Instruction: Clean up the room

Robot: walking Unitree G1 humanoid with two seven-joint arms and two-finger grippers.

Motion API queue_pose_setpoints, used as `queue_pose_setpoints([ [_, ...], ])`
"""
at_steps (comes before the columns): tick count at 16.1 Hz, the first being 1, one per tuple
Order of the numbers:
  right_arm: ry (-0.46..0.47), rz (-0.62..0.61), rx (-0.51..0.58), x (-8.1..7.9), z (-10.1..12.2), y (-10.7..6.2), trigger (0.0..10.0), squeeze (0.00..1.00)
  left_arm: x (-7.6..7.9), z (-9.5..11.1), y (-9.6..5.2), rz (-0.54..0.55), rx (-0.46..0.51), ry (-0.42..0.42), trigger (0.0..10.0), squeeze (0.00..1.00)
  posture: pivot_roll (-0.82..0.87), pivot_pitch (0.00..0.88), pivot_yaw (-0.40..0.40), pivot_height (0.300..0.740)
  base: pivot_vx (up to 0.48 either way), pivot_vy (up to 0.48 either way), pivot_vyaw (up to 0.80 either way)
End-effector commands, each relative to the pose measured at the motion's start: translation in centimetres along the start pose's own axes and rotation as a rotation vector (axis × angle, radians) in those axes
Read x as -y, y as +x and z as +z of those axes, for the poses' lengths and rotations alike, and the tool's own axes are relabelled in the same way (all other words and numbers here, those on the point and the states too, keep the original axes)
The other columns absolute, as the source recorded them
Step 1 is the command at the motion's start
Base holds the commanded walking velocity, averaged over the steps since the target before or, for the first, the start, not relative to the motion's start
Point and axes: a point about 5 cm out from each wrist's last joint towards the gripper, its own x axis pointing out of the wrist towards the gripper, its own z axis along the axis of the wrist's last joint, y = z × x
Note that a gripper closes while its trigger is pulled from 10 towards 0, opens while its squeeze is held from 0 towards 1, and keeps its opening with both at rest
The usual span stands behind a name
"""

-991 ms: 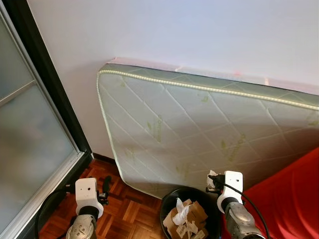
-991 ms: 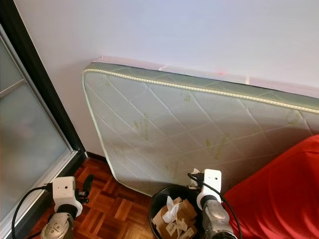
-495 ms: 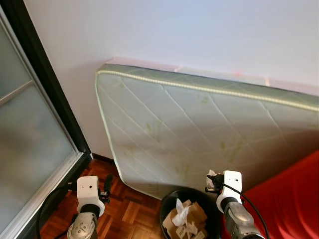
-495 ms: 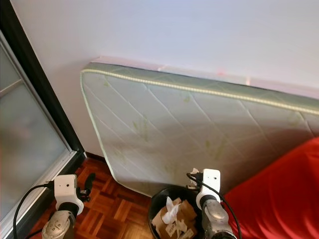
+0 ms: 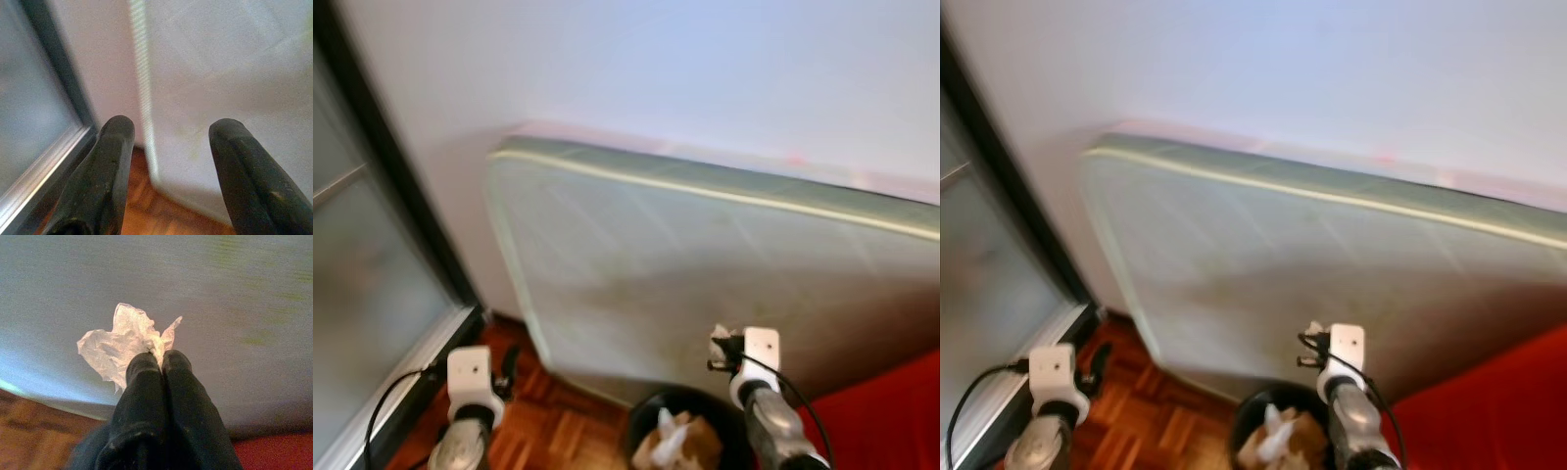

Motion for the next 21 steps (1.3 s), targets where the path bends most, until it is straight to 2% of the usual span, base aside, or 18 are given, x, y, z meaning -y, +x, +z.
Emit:
queue_pose_setpoints([
  [1, -0.001, -0.015, 0.005, 0.0, 0.1, 0.0, 10.0, 0.0, -0.2, -0.4, -0.5, -0.007, -0.026, -0.001, 10.0, 0.0, 0.18, 0.0, -0.034, 0.74, 0.0, 0.0, 0.0],
  [4, -0.005, -0.034, 0.004, 0.2, 0.1, 0.0, 10.0, 0.0, -0.1, -0.5, -0.8, -0.013, -0.028, -0.005, 10.0, 0.0, 0.18, 0.0, -0.036, 0.74, 0.0, 0.0, 0.0],
  [7, -0.037, 0.014, -0.028, -0.3, -0.2, 0.1, 10.0, 0.0, 0.4, 0.1, -0.9, -0.031, -0.013, -0.017, 10.0, 0.0, 0.18, 0.0, -0.039, 0.74, 0.0, 0.0, 0.0],
  [10, -0.046, -0.033, -0.024, -0.3, 0.3, 0.3, 10.0, 0.0, 1.1, 0.8, -1.0, -0.056, 0.011, -0.027, 10.0, 0.0, 0.18, 0.0, -0.041, 0.74, 0.0, 0.0, 0.0],
  [11, -0.045, -0.053, -0.027, 0.0, 0.4, 0.3, 10.0, 0.0, 1.3, 1.1, -1.0, -0.062, 0.019, -0.03, 10.0, 0.0, 0.18, 0.0, -0.043, 0.74, 0.0, 0.0, 0.0],
  [13, -0.1, -0.106, -0.047, 1.0, 0.4, 0.3, 10.0, 0.0, 1.8, 1.8, -1.2, -0.07, 0.036, -0.038, 10.0, 0.0, 0.18, 0.0, -0.046, 0.74, 0.0, 0.0, 0.0],
  [16, -0.096, -0.153, -0.06, 2.2, 0.1, 0.1, 10.0, 0.0, 2.1, 2.0, -1.4, -0.075, 0.041, -0.045, 10.0, 0.0, 0.18, 0.005, -0.051, 0.74, 0.0, 0.0, 0.0],
  [21, -0.163, -0.119, -0.182, 2.6, -2.8, -1.0, 10.0, 0.0, 2.1, 2.0, -2.1, -0.061, 0.026, -0.055, 10.0, 0.0, 0.19, 0.035, -0.069, 0.74, 0.0, 0.0, 0.0],
])
